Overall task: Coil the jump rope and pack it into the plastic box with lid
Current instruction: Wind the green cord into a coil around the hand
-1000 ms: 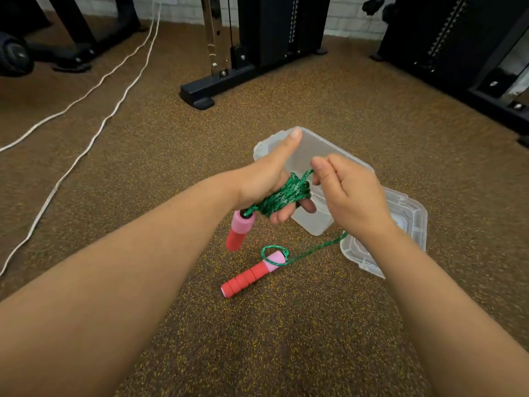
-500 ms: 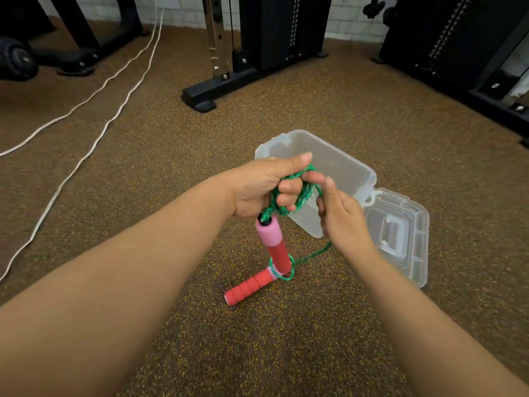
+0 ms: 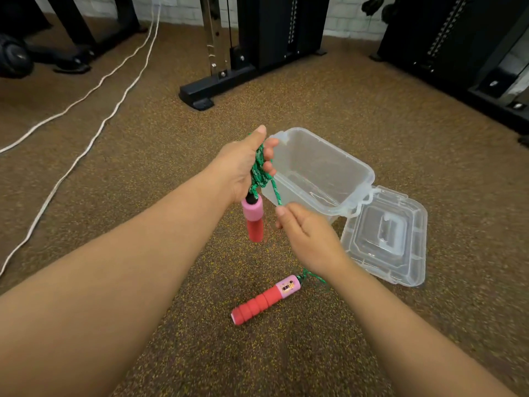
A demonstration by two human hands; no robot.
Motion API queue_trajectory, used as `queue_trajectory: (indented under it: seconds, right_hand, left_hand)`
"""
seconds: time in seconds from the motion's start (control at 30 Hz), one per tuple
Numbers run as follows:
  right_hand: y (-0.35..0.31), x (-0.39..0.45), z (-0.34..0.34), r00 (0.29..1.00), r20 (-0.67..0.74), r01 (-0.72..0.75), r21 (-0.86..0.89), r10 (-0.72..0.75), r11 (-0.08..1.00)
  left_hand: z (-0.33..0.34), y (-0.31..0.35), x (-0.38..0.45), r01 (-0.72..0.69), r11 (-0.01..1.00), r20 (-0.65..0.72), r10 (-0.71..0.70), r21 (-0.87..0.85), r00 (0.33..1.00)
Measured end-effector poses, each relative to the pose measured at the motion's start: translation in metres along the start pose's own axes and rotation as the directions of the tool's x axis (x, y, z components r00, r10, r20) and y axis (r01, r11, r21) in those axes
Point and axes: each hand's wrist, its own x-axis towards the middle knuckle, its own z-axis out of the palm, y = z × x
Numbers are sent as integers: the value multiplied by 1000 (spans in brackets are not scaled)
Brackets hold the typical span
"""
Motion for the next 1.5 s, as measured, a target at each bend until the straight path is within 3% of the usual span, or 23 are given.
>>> queue_trajectory:
  seconds: [0.1,0.23,0.43,0.57,0.7,0.83,1.0,1.2,1.3,1.5]
  right_hand:
    - [-9,-1,0,997,36,69,-58,-67,996]
    - [-23,0,-5,994,24,111,-16,-111,994]
    - [-31,11,-27,994,-69,95,145,-85,985]
    - [-29,16,-42,991,-124,68,181,-46,981]
    - [-26,19,-49,982,-187,55,175,-22,983]
    - [-20,22,-50,986,-166,15,147,10,989]
    - [-12,24,-46,990,-141,-6,152,28,988]
    - [-9,25,-40,985,-139,-44,377,104,925]
    - [-6,22,-38,986,-58,-99,561,159,822]
    - [9,16,-30,983,64,-175,601,171,780]
  left_hand:
    - [-3,-2,2,-87,953,-12,94,289,996]
    - [-2,-7,-5,-198,767,127,151,611,980]
    - [-3,-9,-17,-238,568,235,80,788,969]
    - [-4,-10,-21,-284,532,309,44,797,950]
    - [-2,-9,-20,-307,529,352,15,791,936]
    - [-2,-8,-21,-278,604,364,-22,747,931]
    - [-3,-10,-17,-277,583,353,-18,764,936]
    - [-1,-7,-18,-246,590,254,71,769,965]
    - [-3,-1,-15,-187,679,189,73,709,979]
    - [-6,11,-10,-156,843,92,126,515,988]
